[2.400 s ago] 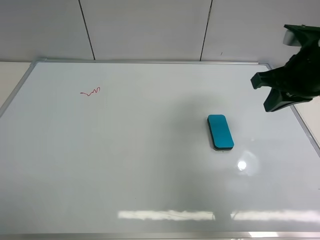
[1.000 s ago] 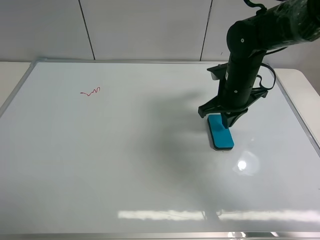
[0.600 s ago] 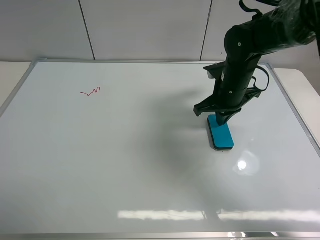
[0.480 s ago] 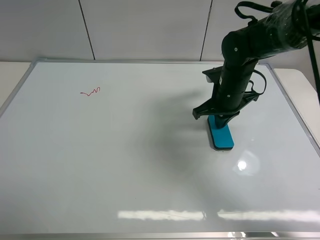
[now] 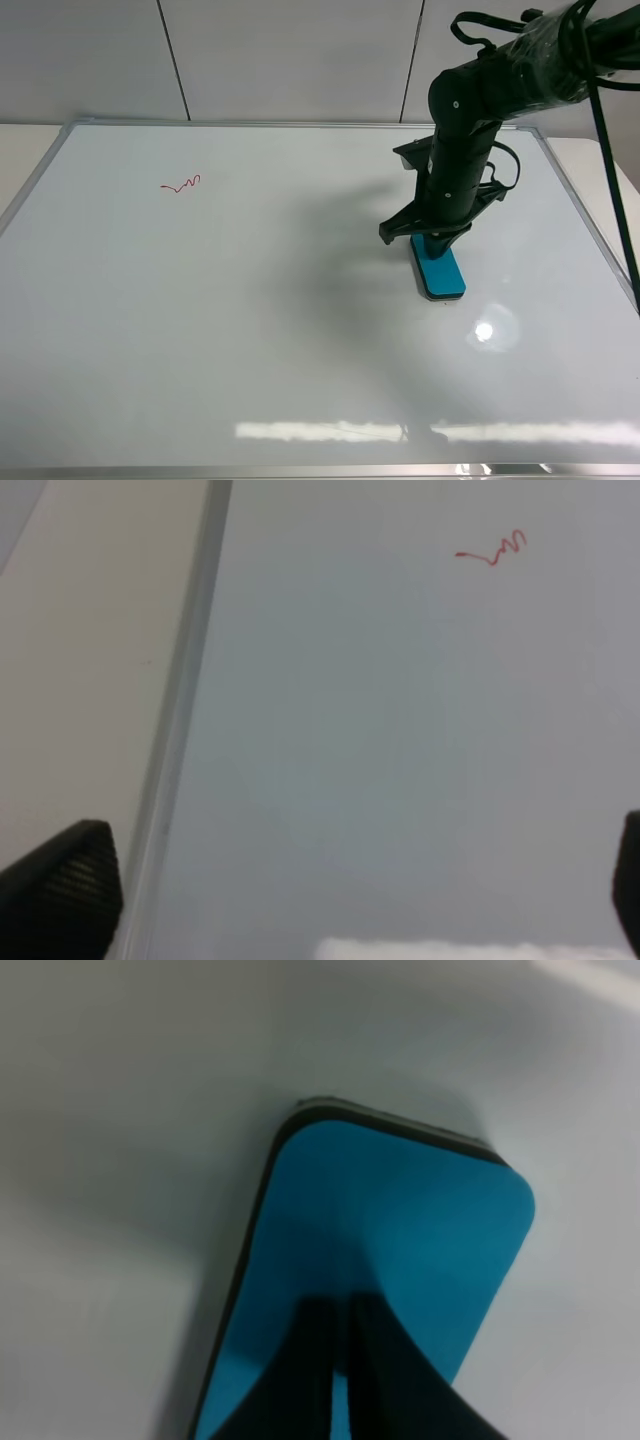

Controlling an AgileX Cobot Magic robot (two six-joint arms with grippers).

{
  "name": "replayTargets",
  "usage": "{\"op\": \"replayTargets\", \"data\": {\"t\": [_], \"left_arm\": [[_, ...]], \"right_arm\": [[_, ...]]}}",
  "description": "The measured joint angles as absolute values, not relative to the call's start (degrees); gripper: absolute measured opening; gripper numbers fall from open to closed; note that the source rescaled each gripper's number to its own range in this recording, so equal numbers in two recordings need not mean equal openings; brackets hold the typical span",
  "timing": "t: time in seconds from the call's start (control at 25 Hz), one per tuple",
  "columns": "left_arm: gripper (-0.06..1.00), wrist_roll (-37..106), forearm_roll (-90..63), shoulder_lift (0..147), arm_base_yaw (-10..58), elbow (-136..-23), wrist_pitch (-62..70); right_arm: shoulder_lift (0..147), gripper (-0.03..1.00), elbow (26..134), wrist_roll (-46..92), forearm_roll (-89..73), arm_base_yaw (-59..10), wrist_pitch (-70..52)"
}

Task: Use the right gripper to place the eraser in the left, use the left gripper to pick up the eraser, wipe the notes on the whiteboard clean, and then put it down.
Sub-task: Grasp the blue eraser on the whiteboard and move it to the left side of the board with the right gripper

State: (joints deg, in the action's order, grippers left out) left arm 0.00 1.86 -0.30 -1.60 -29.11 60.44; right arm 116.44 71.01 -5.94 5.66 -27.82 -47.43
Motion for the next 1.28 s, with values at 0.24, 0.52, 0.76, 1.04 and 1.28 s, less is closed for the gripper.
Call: {"op": "replayTargets", "data": {"t": [0.24, 0.52, 0.76, 1.04, 1.28], "left_arm": [[1.00, 0.00, 1.86, -0.30, -1.60, -29.11, 60.44], [1.00, 0.00, 1.86, -0.30, -1.60, -29.11, 60.44], [1.00, 0.00, 1.86, -0.30, -1.60, -29.11, 60.44], [1.00, 0.00, 1.86, -0.30, -1.60, -29.11, 60.44], [1.00, 0.00, 1.86, -0.30, -1.60, -29.11, 60.44]], "right_arm": [[117.83, 0.00, 75.53, -5.19, 2.15, -31.82, -44.37], [120.31, 0.00, 80.16, -3.96, -2.70, -36.73, -42.20], [124.51, 0.00, 85.96, -1.84, -4.17, -40.92, -43.65], [130.10, 0.00, 95.54, 0.00, -5.63, -46.58, -46.05], [136.03, 0.00, 106.14, 2.85, -8.54, -50.77, -50.35]]}}
